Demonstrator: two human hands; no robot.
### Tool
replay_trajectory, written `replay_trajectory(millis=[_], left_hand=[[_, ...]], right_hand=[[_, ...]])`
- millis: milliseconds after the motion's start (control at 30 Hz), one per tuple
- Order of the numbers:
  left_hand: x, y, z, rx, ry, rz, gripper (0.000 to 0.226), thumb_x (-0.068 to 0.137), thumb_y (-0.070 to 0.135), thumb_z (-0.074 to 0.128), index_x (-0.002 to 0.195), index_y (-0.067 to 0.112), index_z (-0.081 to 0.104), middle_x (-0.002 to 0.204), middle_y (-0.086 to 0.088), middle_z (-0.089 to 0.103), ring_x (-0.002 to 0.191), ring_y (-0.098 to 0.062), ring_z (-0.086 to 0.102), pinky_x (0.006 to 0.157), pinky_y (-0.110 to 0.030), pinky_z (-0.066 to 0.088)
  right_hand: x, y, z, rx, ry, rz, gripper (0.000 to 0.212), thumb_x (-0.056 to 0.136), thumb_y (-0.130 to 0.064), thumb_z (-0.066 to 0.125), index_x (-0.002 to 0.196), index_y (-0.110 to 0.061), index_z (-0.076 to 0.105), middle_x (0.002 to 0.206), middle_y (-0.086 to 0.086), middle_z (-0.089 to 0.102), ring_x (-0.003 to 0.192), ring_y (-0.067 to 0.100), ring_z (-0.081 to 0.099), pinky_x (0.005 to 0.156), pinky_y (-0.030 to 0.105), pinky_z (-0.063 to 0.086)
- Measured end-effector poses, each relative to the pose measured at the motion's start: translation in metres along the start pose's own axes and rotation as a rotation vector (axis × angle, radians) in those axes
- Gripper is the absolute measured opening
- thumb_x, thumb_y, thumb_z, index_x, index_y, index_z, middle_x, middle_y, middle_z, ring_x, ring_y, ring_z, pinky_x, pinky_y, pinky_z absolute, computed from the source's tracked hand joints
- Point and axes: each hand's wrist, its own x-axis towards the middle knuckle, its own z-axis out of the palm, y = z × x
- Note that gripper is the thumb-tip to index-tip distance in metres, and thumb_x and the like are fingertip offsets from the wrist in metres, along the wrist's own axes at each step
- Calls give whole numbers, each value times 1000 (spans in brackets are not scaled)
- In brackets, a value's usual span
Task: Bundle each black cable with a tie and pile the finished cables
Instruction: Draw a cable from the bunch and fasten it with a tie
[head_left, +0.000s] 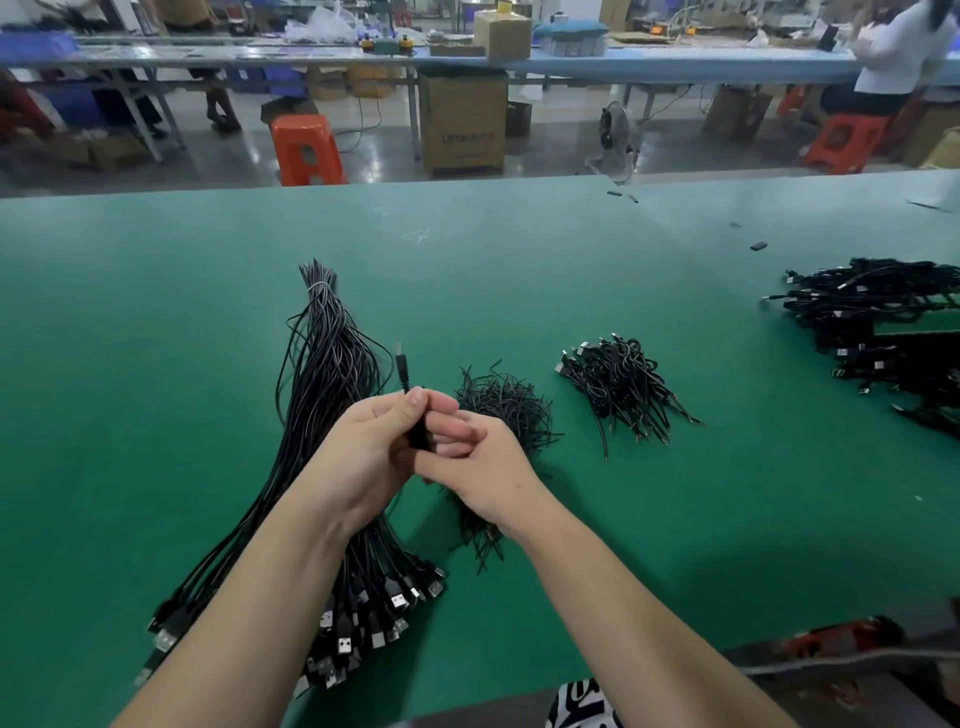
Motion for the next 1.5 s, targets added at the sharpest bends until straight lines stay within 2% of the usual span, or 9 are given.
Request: replay_trajectory(millis=[133, 333, 467, 600, 700, 900, 1167, 1233, 1500], left_hand=[[-5, 9, -9, 51, -158, -103, 32, 88, 31, 64, 97, 4, 78, 102, -26, 73, 103, -36, 69, 90, -40, 58], [-11, 17, -5, 253, -148, -124, 34, 98, 27, 55, 97, -2, 73, 99, -27, 73, 100, -35, 70, 87, -38, 59], [-12, 16, 7, 942, 157, 70, 41, 104, 33, 47, 71, 16, 64, 62, 9, 65, 60, -7, 60, 59, -33, 50], [-10, 11, 9, 1515, 311, 272, 50, 99, 51, 32, 59, 21, 42, 56, 4, 48, 48, -11, 47, 43, -31, 29], [-2, 9, 2, 1442, 265, 209, 49, 92, 62, 34, 80, 21, 57, 73, 3, 66, 65, -11, 62, 58, -29, 49], [5, 14, 1, 1268, 182, 329, 18, 88, 48, 63, 79, 33, 65, 60, 11, 62, 65, -1, 59, 58, -10, 42], [22, 14, -4, 1334, 180, 237, 11, 94, 29, 64, 83, 25, 67, 63, 9, 60, 63, 5, 55, 55, -9, 38], [24, 12, -2, 1325, 179, 229, 12, 94, 30, 64, 83, 27, 66, 66, 11, 61, 67, 7, 56, 56, -8, 39], [30, -4, 8, 1307, 304, 179, 17, 96, 34, 60, 83, 29, 69, 72, 10, 66, 69, -5, 60, 59, -14, 41]], right_hand=[[-6, 1, -7, -152, -3, -20, 29, 77, -7, 81, 90, 4, 58, 65, -2, 42, 58, 10, 38, 52, 20, 34], [-10, 2, -12, -430, 41, -76, 27, 71, -30, 76, 74, -28, 49, 60, -17, 49, 55, 4, 41, 52, 18, 38], [-7, -2, -14, -859, 93, -284, 20, 90, -35, 64, 105, -26, 53, 91, -8, 64, 76, 20, 60, 64, 31, 38], [0, -3, -15, -1118, 11, -279, 28, 105, -28, 42, 127, -10, 45, 117, 8, 58, 92, 37, 62, 66, 39, 35], [0, -6, -15, -1172, -55, -229, 30, 106, -21, 35, 132, -8, 44, 122, 10, 57, 99, 36, 62, 78, 45, 46], [-1, -9, -16, -1155, -63, -181, 25, 104, -16, 36, 124, -7, 47, 118, 11, 58, 94, 34, 61, 79, 45, 48], [4, -9, -23, -535, -138, 70, 10, 103, -30, 53, 96, -32, 60, 76, -10, 62, 67, 12, 73, 70, 33, 56], [5, -8, -20, -616, -130, 63, 12, 104, -36, 51, 96, -33, 59, 82, -11, 62, 66, 10, 73, 58, 26, 49], [8, 4, -21, -939, 13, -62, 20, 106, -22, 40, 111, -13, 57, 88, 1, 57, 77, 25, 51, 66, 35, 38]])
